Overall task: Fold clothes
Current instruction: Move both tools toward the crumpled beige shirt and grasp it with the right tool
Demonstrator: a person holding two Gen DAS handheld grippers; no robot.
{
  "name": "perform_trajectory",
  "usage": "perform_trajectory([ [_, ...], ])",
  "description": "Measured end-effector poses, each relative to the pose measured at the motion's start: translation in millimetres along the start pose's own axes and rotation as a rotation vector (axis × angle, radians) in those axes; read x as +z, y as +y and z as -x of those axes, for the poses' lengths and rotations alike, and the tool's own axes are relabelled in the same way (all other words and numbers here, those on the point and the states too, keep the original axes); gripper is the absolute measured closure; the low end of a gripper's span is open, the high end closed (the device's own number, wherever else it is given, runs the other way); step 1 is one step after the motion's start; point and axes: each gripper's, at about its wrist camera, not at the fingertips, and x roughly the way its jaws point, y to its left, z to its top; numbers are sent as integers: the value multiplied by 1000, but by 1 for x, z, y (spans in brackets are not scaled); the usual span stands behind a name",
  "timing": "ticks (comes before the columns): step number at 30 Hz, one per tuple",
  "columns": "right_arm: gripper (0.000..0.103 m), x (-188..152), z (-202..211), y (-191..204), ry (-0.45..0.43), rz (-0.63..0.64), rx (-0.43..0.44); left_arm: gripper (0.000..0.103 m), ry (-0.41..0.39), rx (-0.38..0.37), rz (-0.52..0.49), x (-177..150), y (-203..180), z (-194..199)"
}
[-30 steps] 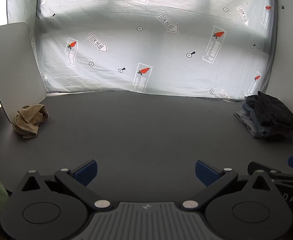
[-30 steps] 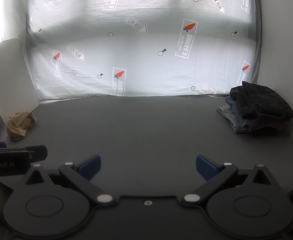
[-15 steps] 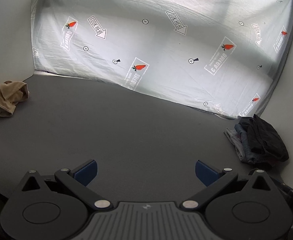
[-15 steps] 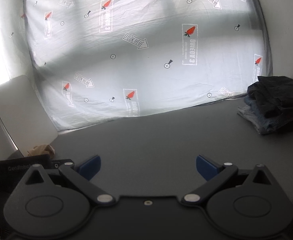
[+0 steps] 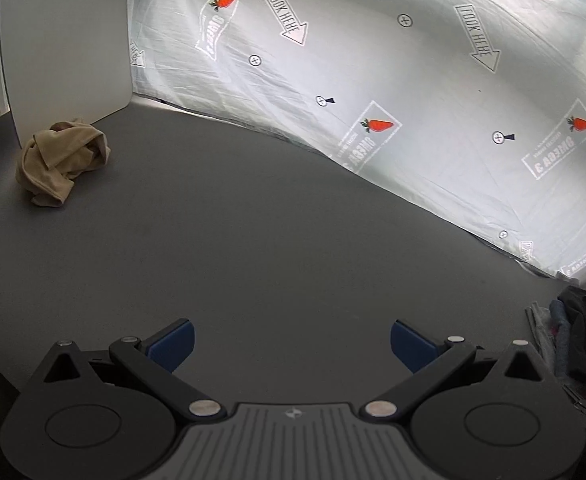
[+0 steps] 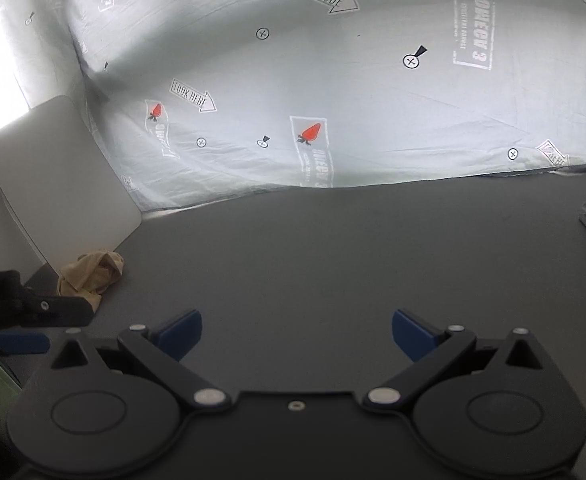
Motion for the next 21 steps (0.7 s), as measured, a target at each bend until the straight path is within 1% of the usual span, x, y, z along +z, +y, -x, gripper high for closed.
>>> perform_trajectory([
  [5, 0, 21, -62, 27, 44, 113, 3, 0, -12, 96, 62, 31, 47, -15],
  [8, 0, 33, -100, 48, 66, 187, 0, 0, -6, 144, 100, 52, 93, -36],
  [11, 0, 37, -141, 103, 53, 306, -47, 0, -1, 187, 137, 80, 147, -67],
  [14, 1, 41, -185, 168, 43, 428, -113, 0, 5, 230, 173, 114, 198, -98],
  [16, 1, 45, -213, 209, 28, 488, -133, 0, -1, 275, 195, 138, 238, -117],
  [18, 7, 51, -247, 252, 35, 546, -104, 0, 3, 317, 220, 159, 270, -134],
  [19, 8, 54, -268, 273, 44, 583, -77, 0, 4, 338, 233, 169, 288, -143],
  [21, 15, 58, -308, 312, 53, 663, -32, 0, 5, 387, 240, 186, 322, -161],
])
